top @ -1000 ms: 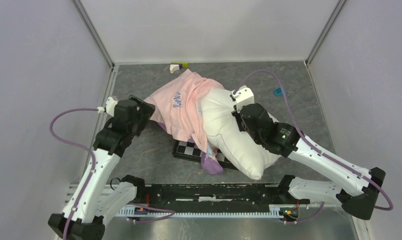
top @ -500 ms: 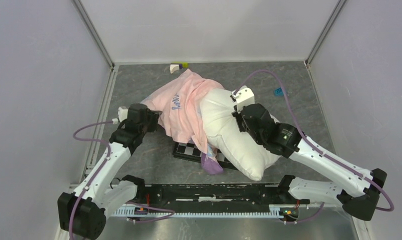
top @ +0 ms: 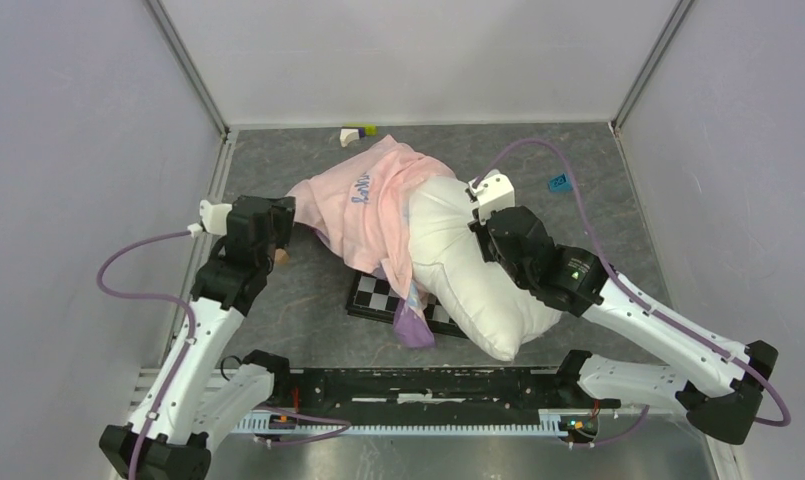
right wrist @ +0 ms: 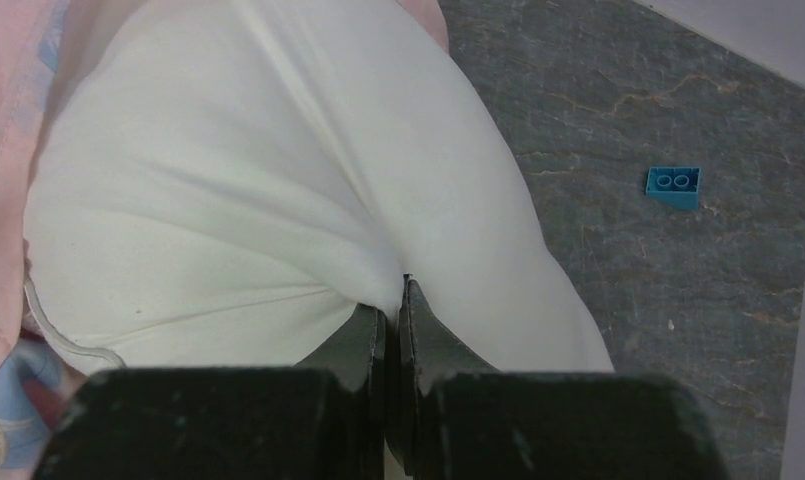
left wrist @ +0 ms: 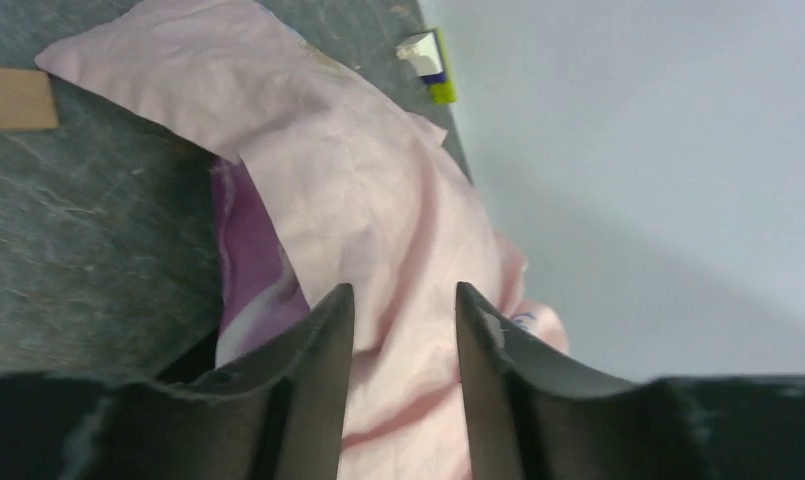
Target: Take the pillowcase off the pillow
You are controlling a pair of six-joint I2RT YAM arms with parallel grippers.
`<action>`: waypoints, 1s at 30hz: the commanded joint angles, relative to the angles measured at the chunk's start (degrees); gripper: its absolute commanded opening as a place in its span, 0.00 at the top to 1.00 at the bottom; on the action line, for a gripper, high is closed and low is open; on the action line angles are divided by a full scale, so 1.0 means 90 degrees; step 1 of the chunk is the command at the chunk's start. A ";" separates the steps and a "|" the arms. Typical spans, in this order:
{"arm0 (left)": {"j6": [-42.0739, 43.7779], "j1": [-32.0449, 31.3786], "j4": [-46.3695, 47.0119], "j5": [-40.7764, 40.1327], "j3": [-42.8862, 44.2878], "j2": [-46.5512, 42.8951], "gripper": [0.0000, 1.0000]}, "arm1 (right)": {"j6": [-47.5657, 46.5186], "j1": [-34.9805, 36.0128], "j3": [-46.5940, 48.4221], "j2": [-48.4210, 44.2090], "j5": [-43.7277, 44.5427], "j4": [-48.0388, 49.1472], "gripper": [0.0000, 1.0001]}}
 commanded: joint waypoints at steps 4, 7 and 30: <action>0.0378 0.0033 0.0331 0.0175 -0.0100 0.0082 0.35 | -0.0039 -0.0100 0.0120 -0.0220 0.0378 0.0414 1.00; 0.0196 0.0033 0.0265 0.0446 -0.0127 0.0323 0.12 | -0.0043 -0.0105 0.0142 -0.0234 0.0363 0.0394 1.00; 0.1286 0.1817 0.1065 0.0153 0.0282 0.0840 0.98 | -0.0159 -0.0354 0.0553 -0.0473 0.1423 -0.0395 1.00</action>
